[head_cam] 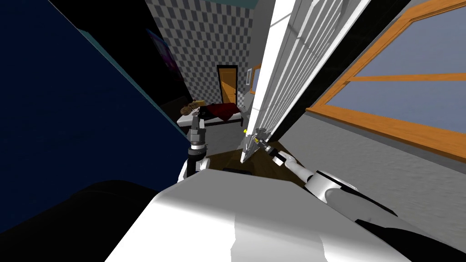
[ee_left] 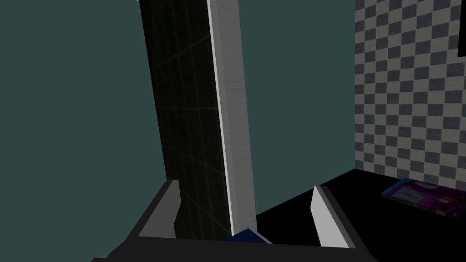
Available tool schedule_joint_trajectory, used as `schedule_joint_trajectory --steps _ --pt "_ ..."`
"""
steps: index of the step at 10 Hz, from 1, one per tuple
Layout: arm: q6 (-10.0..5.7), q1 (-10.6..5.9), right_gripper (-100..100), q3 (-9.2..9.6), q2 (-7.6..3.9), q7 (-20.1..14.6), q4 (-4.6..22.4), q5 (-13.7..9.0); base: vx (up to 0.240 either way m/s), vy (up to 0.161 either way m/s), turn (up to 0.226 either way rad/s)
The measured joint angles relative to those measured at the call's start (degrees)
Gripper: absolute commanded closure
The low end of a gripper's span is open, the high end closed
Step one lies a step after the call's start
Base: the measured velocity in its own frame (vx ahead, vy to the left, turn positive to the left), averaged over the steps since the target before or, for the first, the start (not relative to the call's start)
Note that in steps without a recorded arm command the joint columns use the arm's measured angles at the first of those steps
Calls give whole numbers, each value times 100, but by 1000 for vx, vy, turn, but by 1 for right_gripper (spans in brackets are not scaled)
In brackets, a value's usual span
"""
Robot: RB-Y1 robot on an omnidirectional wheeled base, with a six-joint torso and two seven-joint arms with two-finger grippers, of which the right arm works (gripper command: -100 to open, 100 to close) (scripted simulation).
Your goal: Pull the door open
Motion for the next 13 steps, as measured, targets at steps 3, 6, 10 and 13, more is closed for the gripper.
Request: schedule_joint_trajectory --steps 3,6,10,13 --pt "-134 -10 100 64 -18 -47 65 24 -126 -195 149" --pt "-380 -77 100 157 -40 -136 231 71 -114 -199 131" --pt "-684 -127 100 264 -112 -242 392 125 -129 -206 138" --pt "-781 -158 100 325 -106 -268 500 135 -79 -149 81"
